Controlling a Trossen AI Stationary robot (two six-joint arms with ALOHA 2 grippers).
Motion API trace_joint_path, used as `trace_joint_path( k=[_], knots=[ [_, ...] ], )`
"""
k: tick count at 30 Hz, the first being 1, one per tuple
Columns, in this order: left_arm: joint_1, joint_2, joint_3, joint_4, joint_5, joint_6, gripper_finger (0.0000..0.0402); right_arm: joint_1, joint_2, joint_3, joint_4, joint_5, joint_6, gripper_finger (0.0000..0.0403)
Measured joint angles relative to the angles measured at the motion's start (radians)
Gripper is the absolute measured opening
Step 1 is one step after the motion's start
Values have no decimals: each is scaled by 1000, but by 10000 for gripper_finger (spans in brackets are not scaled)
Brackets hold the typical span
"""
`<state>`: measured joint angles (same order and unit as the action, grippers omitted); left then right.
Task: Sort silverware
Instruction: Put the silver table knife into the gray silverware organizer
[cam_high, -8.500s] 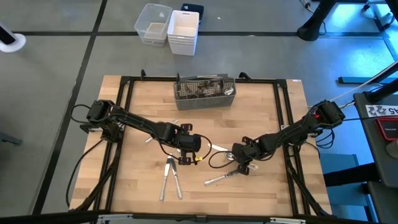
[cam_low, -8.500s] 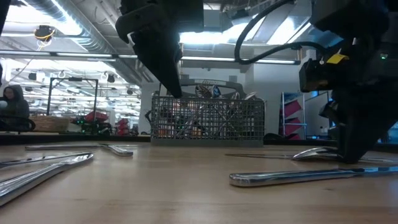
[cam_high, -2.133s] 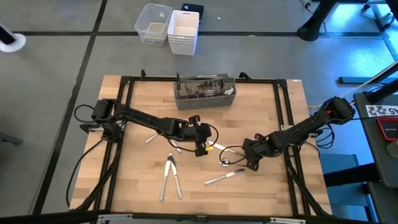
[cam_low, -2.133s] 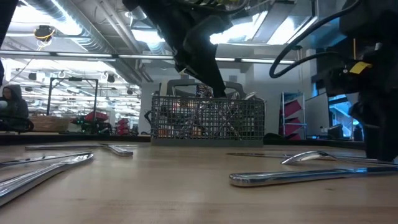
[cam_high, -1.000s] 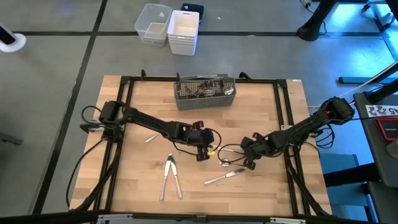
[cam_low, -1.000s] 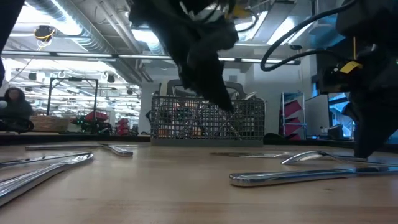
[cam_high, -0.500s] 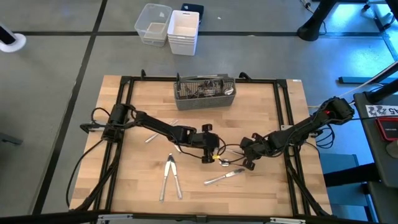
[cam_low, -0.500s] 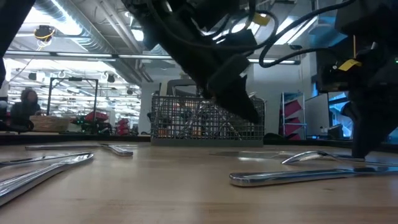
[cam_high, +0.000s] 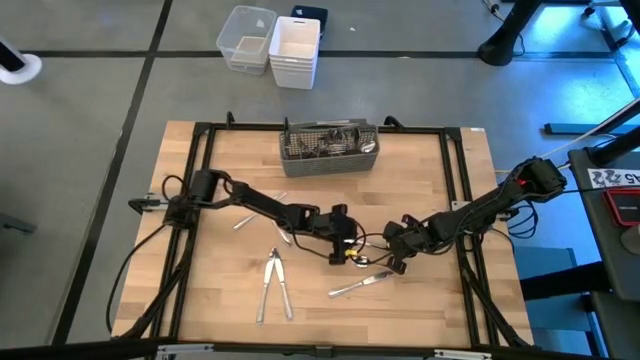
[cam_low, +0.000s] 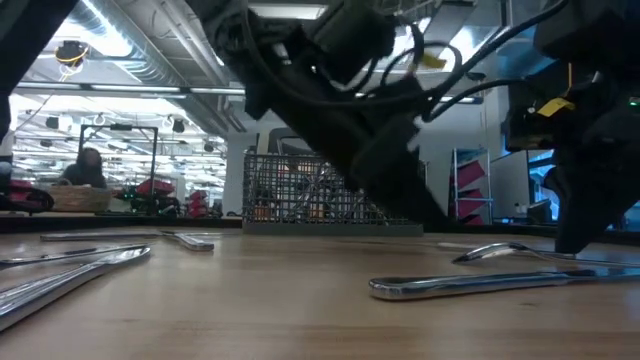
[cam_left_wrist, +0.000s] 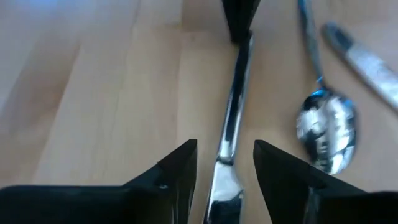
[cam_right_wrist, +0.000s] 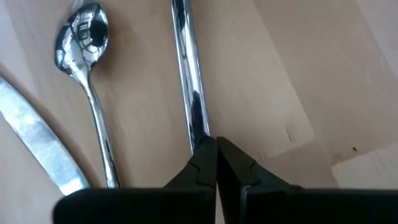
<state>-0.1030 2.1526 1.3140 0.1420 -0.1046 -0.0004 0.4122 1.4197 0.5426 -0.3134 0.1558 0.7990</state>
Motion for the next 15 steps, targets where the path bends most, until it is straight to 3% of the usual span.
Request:
trace_joint_path(
  k=[6, 15],
  knots=[
    [8, 27, 0, 1, 65, -2, 146, 0, 1, 0, 10, -2, -20, 2],
    [7, 49, 3, -12, 67, 21, 145, 0, 3, -2, 30, 0, -23, 2]
  ],
)
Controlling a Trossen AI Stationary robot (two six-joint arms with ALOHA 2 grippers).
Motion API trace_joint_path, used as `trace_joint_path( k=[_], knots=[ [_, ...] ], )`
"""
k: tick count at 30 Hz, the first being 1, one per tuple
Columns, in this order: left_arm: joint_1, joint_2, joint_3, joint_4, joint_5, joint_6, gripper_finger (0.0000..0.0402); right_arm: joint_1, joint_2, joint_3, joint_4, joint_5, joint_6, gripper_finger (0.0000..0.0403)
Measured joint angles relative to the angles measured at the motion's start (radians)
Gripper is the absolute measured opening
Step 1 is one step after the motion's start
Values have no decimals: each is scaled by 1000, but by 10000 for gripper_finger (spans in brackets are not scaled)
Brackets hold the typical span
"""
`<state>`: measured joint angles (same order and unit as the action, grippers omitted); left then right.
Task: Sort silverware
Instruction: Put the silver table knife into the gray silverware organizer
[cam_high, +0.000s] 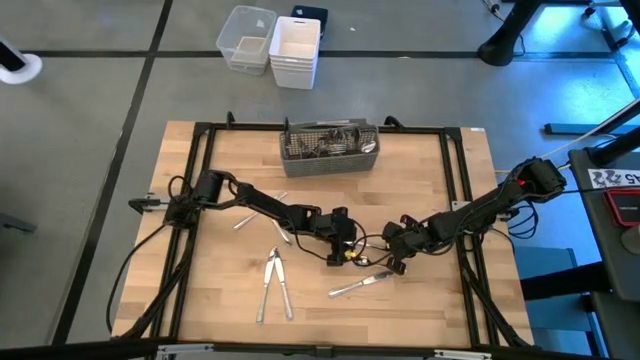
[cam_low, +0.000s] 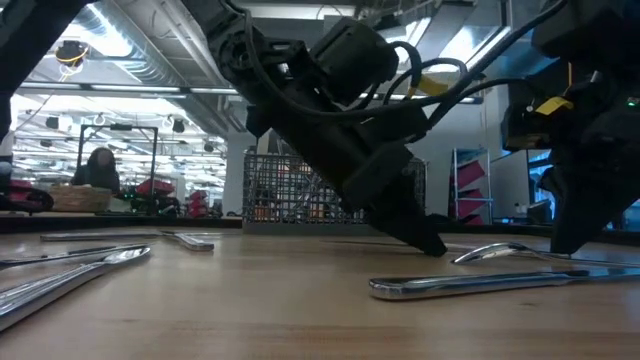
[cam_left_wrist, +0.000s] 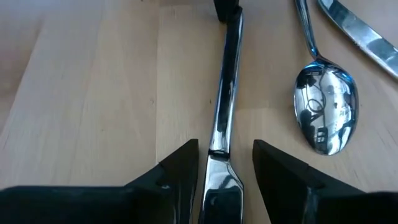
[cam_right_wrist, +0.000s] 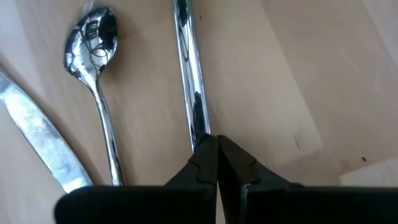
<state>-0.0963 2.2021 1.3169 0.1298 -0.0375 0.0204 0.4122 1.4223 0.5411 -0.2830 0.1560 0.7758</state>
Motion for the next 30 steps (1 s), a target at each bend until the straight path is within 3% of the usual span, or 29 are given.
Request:
trace_joint_path(
  k=[5, 13, 20, 26, 30],
  knots=[
    [-1, 0, 0, -6, -22, 6, 128, 0, 0, 0, 11, -5, -3, 2],
    [-3, 1, -1, -11, -21, 20, 31, 0, 2, -2, 70, -33, -52, 2],
    [-1, 2, -1, -13, 8, 12, 34, 0, 2, -1, 70, -33, -52, 2],
    [-1, 3, -1, -13, 6, -2, 88, 1, 2, -1, 77, -41, -50, 2],
    [-1, -1, -2, -16, 5, -4, 100, 0, 2, 1, 55, -42, 11, 2]
  ],
)
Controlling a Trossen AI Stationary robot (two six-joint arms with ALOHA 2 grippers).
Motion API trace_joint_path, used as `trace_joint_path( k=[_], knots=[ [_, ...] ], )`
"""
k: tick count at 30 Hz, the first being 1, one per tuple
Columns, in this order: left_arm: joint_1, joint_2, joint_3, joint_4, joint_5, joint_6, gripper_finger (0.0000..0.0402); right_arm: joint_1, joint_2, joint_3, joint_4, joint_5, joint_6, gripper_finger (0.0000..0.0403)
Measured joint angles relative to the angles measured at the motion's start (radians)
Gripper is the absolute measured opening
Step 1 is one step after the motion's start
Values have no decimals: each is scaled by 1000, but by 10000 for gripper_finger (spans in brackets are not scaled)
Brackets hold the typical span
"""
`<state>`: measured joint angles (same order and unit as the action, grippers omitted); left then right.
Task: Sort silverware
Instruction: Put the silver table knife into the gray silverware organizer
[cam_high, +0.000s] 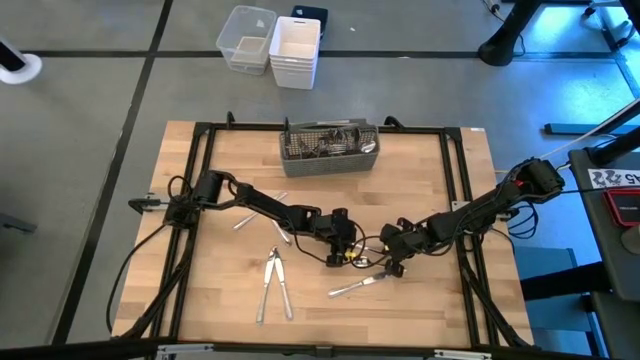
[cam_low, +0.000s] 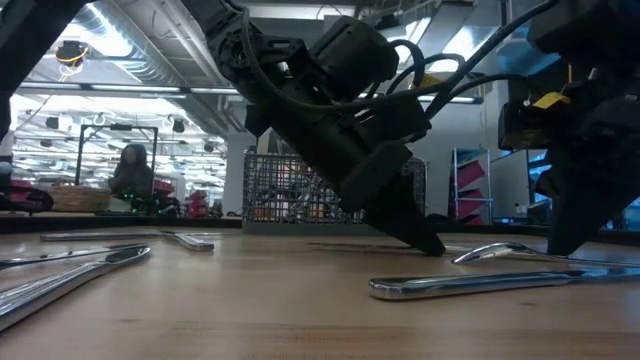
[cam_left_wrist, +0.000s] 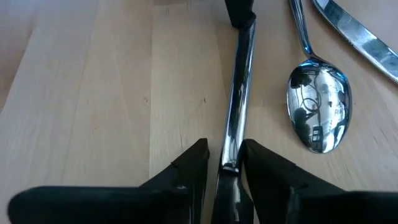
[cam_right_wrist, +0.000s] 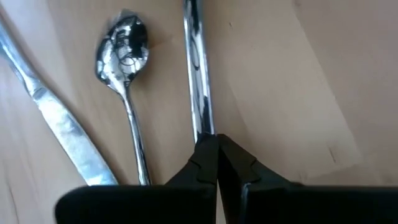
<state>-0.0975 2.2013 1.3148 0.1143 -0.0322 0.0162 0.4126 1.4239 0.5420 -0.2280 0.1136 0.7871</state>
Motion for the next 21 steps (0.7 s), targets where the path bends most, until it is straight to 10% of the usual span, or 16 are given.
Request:
trace_joint_path(
  k=[21],
  knots=[
    [-16, -10, 2, -85, -23, 56, 100, -1, 44, 4, -51, -23, 126, 2]
  ],
)
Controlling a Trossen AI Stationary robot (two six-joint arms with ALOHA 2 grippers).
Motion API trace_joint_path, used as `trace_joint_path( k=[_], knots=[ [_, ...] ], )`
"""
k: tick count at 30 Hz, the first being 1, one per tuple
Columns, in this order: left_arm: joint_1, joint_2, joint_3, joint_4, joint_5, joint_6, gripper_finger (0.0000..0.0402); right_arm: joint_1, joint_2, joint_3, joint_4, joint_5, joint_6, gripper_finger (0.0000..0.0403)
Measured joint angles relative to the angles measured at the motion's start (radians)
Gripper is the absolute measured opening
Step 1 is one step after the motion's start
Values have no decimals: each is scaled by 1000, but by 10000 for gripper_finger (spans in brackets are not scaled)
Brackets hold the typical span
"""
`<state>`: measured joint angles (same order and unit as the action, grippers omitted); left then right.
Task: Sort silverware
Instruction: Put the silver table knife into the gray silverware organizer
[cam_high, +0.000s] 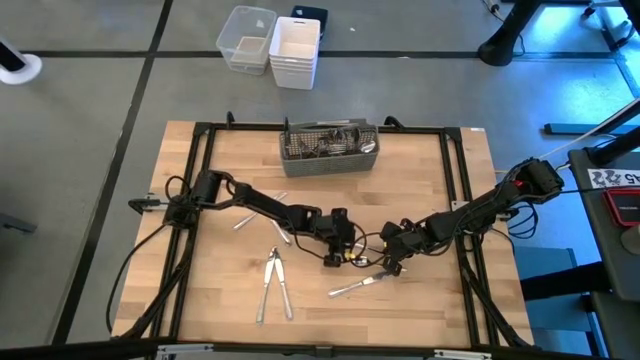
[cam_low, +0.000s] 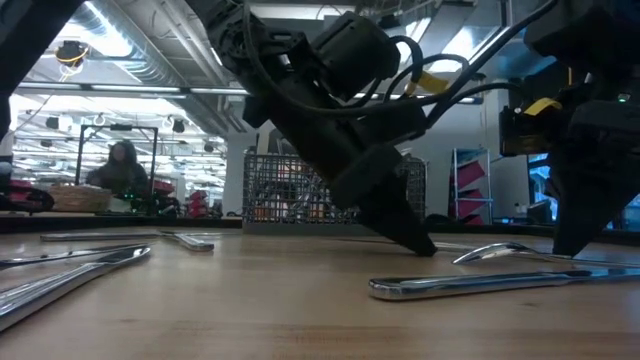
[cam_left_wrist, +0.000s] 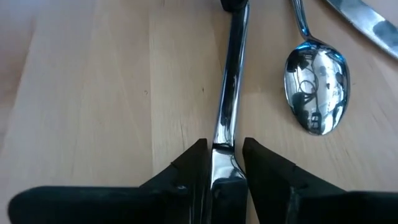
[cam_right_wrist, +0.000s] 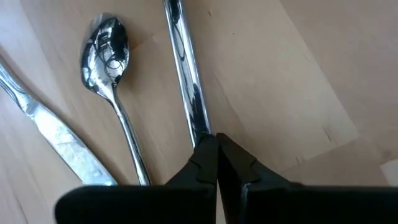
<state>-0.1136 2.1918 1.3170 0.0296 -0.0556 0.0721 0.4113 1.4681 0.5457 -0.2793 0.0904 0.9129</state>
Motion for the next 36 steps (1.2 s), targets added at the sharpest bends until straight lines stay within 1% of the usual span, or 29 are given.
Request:
trace_joint_path(
  k=[3, 10, 19, 22, 24, 30, 36],
  knots=[
    [-3, 4, 0, 1, -33, 14, 91, 0, 1, -1, 7, -3, -1, 2],
    [1, 5, -2, -1, -37, -2, 38, 1, 6, -6, 83, -23, -62, 2],
    [-3, 4, -2, 0, -36, 0, 19, 1, 6, -6, 71, -23, -49, 2],
    [-2, 4, -4, 11, 7, -12, 6, 1, 6, -6, 82, -21, -61, 2],
    [2, 4, -5, 18, 32, -24, 4, 1, 6, -6, 93, -19, -82, 4],
    [13, 5, -4, 21, 56, -41, 3, 1, 6, -5, 98, -15, -87, 18],
    [13, 5, -3, 21, 58, 13, 25, 1, 6, -5, 96, -20, -88, 15]
  ],
)
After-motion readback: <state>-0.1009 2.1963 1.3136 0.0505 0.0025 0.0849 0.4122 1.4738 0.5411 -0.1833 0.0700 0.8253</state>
